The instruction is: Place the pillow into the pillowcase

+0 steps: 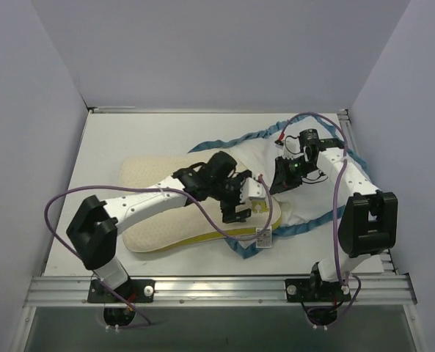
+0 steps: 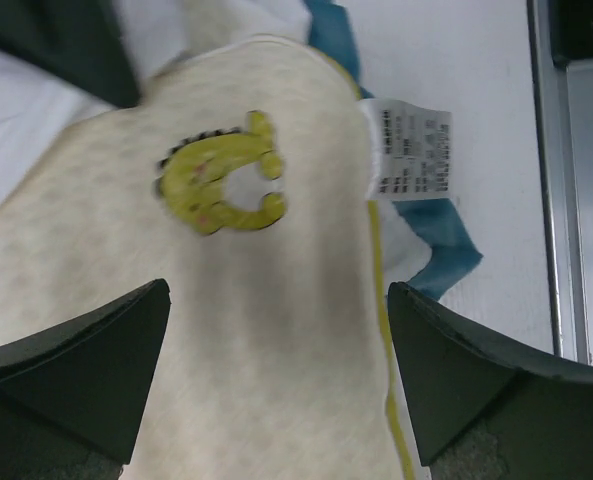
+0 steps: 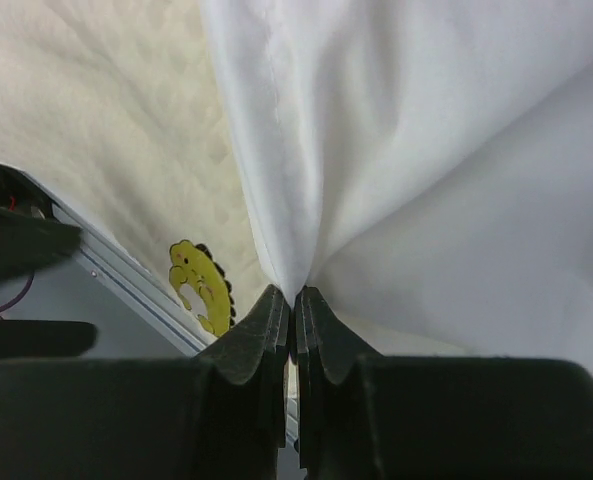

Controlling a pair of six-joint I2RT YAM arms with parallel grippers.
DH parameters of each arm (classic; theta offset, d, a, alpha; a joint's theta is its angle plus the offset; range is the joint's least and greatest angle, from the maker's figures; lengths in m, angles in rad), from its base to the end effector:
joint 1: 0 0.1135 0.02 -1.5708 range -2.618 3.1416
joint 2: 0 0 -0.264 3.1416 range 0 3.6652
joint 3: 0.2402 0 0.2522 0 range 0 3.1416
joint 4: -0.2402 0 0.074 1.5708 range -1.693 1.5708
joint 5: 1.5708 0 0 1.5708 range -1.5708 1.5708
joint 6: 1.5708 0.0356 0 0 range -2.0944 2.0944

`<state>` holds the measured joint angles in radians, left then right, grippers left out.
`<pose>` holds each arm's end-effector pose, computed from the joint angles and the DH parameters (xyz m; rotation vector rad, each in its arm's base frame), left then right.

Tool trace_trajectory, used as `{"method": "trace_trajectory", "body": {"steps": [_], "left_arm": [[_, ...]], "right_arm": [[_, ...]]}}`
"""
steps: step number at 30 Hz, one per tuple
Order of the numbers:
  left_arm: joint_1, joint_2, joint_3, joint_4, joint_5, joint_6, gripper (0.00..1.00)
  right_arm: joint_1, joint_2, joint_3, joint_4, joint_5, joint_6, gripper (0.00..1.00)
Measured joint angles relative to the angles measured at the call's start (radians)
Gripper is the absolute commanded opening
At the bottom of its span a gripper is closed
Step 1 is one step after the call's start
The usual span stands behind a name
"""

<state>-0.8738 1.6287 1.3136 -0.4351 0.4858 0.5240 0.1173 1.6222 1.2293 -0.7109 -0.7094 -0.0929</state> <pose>0.2209 -0.2897 0.2863 1.6794 1.6106 -0.7396 0.3233 0.0615 0.2486 -0.4876 2.4954 0.9453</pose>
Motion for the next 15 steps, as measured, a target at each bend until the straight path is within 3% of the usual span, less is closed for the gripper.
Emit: {"method": "trace_trajectory", "body": {"steps": [6,8,9,10,11,13,15], "left_arm": [[-0.137,0.179,-0.047,0.074,-0.101,0.062,0.97],[-0.142,0.222,-0.05,0.105,-0.147,0.064,0.66],[-0.14,0.237,-0.043,0.113,-0.164,0.062,0.49],[-0.134,0.253,-0.026,0.109,-0.166,0.058,0.35],[-0.122,0.267,-0.002,0.099,-0.151,0.047,0.16],[-0.079,0.285,0.048,0.074,-0.08,0.006,0.03],[-0.006,0.3,0.098,0.046,0.045,-0.056,0.0]], "right_arm": [[-0.009,0.028,0.0,0.001,0.076,0.026,0.01],[-0.019,0.03,-0.001,0.002,0.088,0.034,0.08],[-0.023,0.03,-0.002,0.003,0.094,0.039,0.31],[-0.028,0.029,-0.005,0.005,0.102,0.045,0.45],[-0.033,0.027,-0.012,0.006,0.114,0.047,0.5],[-0.043,0.014,-0.041,0.005,0.147,0.042,0.53],[-0.047,-0.006,-0.074,0.0,0.188,0.042,0.53]]}}
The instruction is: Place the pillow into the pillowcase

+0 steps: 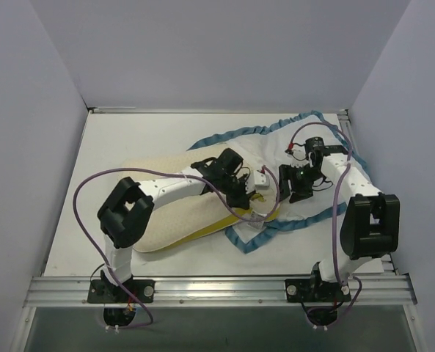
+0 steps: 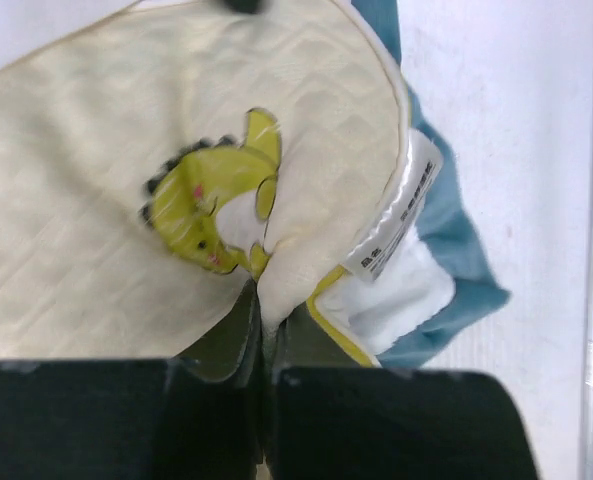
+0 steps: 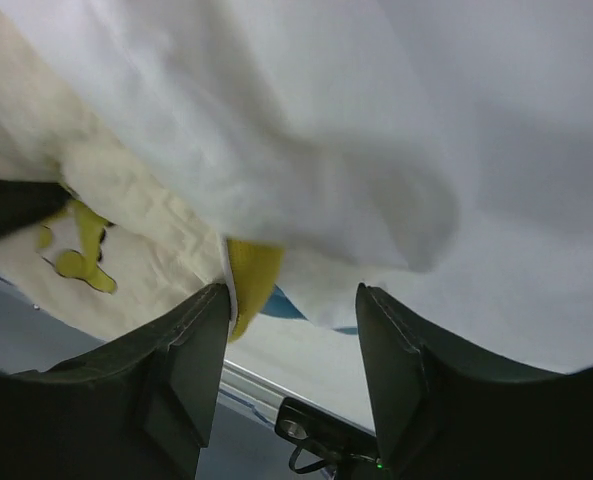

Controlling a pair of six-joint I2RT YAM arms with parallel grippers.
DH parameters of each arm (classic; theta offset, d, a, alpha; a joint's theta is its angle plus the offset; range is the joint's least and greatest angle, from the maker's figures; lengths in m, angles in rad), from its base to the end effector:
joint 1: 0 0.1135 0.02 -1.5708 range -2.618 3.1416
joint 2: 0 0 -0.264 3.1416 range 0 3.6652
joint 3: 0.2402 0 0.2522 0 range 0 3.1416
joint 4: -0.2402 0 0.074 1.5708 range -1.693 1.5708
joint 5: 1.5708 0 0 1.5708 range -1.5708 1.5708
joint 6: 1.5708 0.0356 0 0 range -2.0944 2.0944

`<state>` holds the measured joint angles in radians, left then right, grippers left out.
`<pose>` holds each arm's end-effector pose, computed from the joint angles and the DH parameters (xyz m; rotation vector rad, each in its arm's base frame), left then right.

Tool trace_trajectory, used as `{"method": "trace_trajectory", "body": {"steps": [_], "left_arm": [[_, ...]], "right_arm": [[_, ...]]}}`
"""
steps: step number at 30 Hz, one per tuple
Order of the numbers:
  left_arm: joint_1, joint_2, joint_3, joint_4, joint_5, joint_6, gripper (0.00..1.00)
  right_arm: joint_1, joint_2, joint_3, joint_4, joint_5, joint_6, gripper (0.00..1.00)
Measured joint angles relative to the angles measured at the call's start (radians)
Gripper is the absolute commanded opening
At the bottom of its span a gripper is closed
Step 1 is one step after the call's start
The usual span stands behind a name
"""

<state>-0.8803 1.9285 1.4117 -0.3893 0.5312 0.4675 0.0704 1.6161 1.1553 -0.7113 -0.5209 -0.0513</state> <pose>0.2534 -0.3350 0.2095 1.7255 1.7883 -0.8338 0.3167 0.0401 0.2254 -0.3051 2.6498 0.7149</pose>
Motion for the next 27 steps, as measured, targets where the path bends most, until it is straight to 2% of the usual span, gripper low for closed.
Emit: {"method": "trace_trajectory", "body": {"steps": [4,7,17,23,26,27], "left_arm": [[0.112,0.015,0.05,-0.053,0.185,-0.102,0.0],[0.136,0.032,0.066,-0.086,0.243,-0.129,0.0],[0.137,0.051,0.079,-0.12,0.257,-0.151,0.0],[0.138,0.053,0.085,-0.128,0.257,-0.157,0.0],[0.142,0.053,0.092,-0.14,0.258,-0.158,0.0],[0.143,0.053,0.095,-0.143,0.259,-0.158,0.0]], "right_arm": [[-0.002,-0.033,-0.045,0.023,0.03,0.03,0.55],[0.017,-0.036,-0.063,0.051,0.041,0.05,0.57],[0.086,0.098,-0.047,0.105,0.158,0.108,0.56],[0.088,0.08,-0.051,0.111,0.171,0.105,0.55],[0.078,0.036,-0.074,0.121,0.145,0.08,0.52],[0.071,0.018,-0.08,0.122,0.135,0.072,0.47]]}}
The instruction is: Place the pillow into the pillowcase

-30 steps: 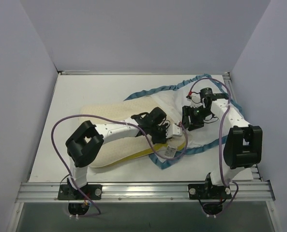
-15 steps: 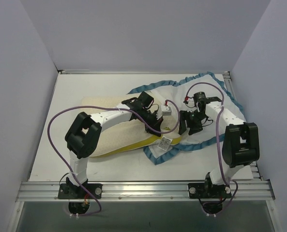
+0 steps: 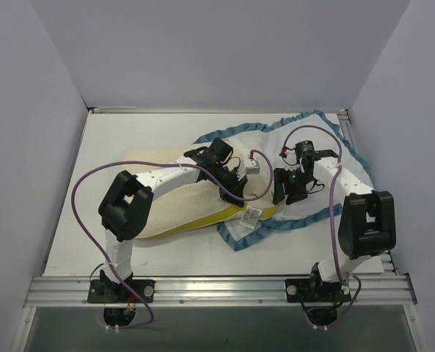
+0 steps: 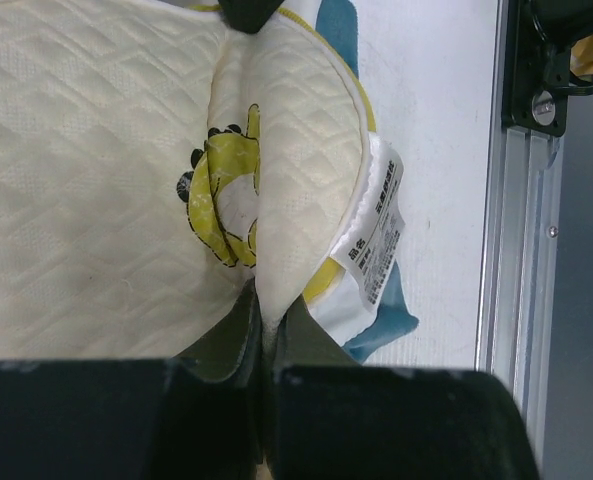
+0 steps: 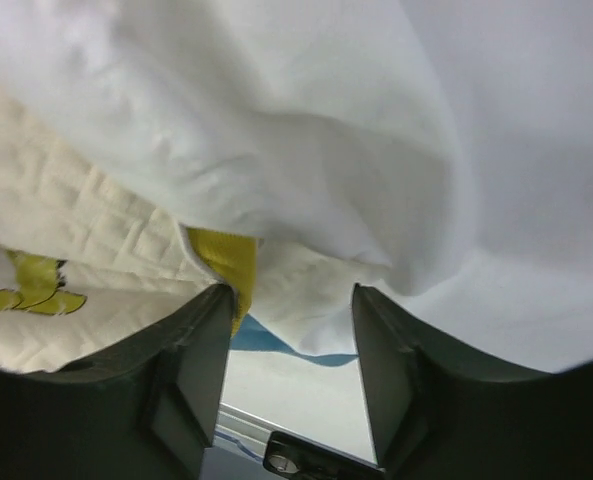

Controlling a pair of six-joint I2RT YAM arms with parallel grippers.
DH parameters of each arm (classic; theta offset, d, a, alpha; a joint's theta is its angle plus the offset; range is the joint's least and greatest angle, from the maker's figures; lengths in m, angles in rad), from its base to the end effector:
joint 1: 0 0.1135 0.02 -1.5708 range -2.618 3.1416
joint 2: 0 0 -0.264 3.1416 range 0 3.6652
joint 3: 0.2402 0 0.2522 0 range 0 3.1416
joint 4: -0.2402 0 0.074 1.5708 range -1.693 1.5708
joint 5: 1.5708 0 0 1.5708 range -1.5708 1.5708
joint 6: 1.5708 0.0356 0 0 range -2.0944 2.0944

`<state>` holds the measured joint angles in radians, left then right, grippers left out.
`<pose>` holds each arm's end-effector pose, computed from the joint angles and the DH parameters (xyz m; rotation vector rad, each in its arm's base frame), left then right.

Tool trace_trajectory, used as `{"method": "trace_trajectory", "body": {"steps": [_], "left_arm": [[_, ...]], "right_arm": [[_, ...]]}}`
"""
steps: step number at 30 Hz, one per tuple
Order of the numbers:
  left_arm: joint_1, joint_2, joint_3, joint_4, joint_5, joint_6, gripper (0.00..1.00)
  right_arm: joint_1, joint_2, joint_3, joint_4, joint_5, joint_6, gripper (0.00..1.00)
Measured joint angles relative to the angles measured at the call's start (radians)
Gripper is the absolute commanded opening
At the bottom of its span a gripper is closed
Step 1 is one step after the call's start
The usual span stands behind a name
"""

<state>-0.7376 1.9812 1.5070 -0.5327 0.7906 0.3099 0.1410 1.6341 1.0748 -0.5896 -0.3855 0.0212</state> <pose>0.2965 -0.3036 0.2134 1.5212 2.0261 -1.1803 0.3149 0.0582 0.2002 -0.2740 2.6862 0.5716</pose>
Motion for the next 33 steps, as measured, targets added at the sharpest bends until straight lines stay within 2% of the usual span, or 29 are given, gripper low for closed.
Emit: {"method": "trace_trajectory", "body": {"steps": [6,16,21,27,33], "left_arm": [[0.001,0.0,0.02,-0.012,0.003,0.005,0.0],[0.001,0.018,0.033,-0.042,0.002,0.016,0.0],[0.007,0.018,0.042,-0.055,0.004,0.024,0.0],[0.021,0.018,0.05,-0.075,0.015,0.026,0.0],[0.024,0.018,0.05,-0.079,0.021,0.026,0.0]], "right_arm": [[-0.035,-0.026,-0.001,0.0,-0.048,-0.014,0.43],[-0.004,0.075,0.026,0.003,-0.027,0.023,0.44],[-0.044,0.039,0.042,-0.03,-0.08,0.002,0.45],[-0.132,-0.089,0.057,-0.074,-0.114,-0.027,0.45],[-0.107,-0.074,0.043,-0.072,-0.102,-0.026,0.43]]}}
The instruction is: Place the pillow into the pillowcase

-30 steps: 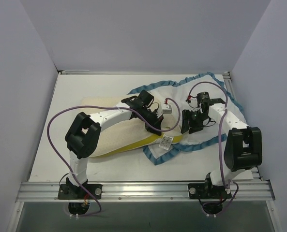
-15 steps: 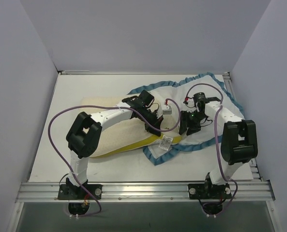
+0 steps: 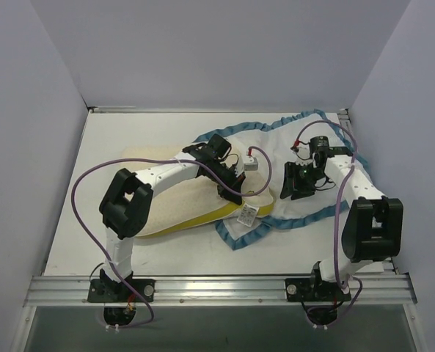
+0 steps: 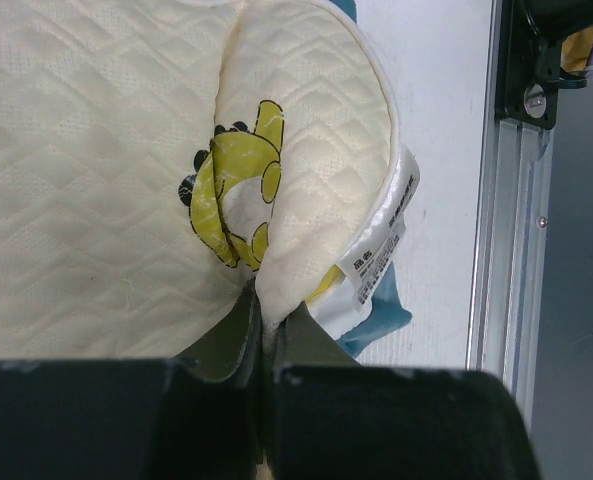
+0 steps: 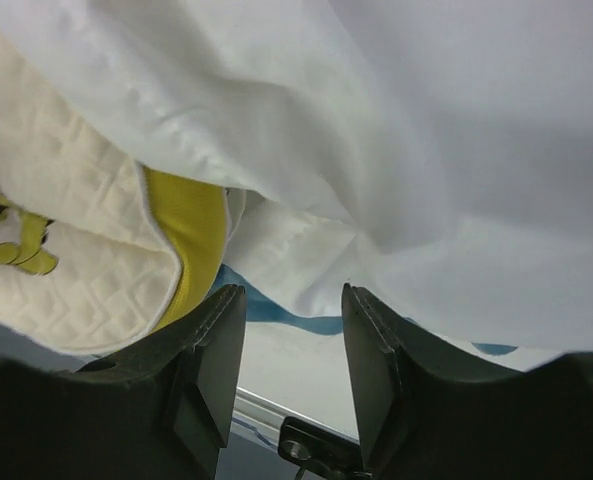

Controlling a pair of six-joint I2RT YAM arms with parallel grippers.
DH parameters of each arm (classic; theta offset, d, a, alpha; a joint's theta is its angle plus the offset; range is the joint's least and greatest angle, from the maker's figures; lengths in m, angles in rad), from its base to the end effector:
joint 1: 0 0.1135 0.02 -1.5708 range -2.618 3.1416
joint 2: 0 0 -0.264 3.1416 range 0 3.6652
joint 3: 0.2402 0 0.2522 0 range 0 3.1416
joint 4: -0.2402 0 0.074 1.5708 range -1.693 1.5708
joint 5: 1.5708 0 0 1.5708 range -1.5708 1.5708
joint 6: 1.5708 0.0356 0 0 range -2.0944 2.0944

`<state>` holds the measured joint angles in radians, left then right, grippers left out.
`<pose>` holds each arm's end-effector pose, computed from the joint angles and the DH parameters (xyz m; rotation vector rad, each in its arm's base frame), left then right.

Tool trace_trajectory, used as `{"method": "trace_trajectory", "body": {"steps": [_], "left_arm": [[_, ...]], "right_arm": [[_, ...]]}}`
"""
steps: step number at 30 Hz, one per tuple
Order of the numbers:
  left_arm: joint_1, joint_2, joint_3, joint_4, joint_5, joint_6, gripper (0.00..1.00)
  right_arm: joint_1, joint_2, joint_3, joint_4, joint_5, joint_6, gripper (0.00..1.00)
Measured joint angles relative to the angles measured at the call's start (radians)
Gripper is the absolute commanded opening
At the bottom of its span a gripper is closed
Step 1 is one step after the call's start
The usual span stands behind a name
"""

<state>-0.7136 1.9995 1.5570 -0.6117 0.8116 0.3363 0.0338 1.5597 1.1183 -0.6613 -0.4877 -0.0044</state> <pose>0.3047 -0.2980 0.2173 1.5221 2.0530 -1.1975 0.3110 0.0272 0.2330 -0.2045 2.6051 0.6581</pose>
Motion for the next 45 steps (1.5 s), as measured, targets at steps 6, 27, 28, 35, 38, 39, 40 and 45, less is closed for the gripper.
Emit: {"method": "trace_trajectory", "body": {"steps": [6,27,28,35,38,39,40,45], "left_arm": [[0.0,0.0,0.002,-0.002,0.0,0.0,0.0],[-0.001,0.015,0.029,0.181,-0.125,-0.35,0.0],[-0.003,0.018,0.029,0.201,-0.14,-0.381,0.0],[-0.009,0.059,0.021,0.404,-0.169,-0.695,0.0],[-0.008,0.066,0.021,0.49,-0.163,-0.824,0.0],[-0.011,0.066,0.021,0.51,-0.166,-0.852,0.0],[-0.015,0.066,0.023,0.524,-0.172,-0.872,0.0],[-0.054,0.089,0.071,0.528,-0.262,-0.935,0.0]], "right_arm": [[0.053,0.14,-0.016,0.062,0.079,0.024,0.45],[0.045,-0.219,-0.137,0.045,-0.13,-0.035,0.0],[0.045,-0.253,-0.143,0.037,-0.145,-0.045,0.0],[0.045,-0.343,-0.15,-0.003,-0.194,-0.095,0.0],[0.048,-0.322,-0.149,-0.016,-0.2,-0.114,0.0],[0.054,-0.315,-0.148,-0.018,-0.202,-0.119,0.0],[0.064,-0.307,-0.145,-0.022,-0.203,-0.124,0.0],[0.134,-0.276,-0.074,-0.058,-0.234,-0.14,0.0]]}}
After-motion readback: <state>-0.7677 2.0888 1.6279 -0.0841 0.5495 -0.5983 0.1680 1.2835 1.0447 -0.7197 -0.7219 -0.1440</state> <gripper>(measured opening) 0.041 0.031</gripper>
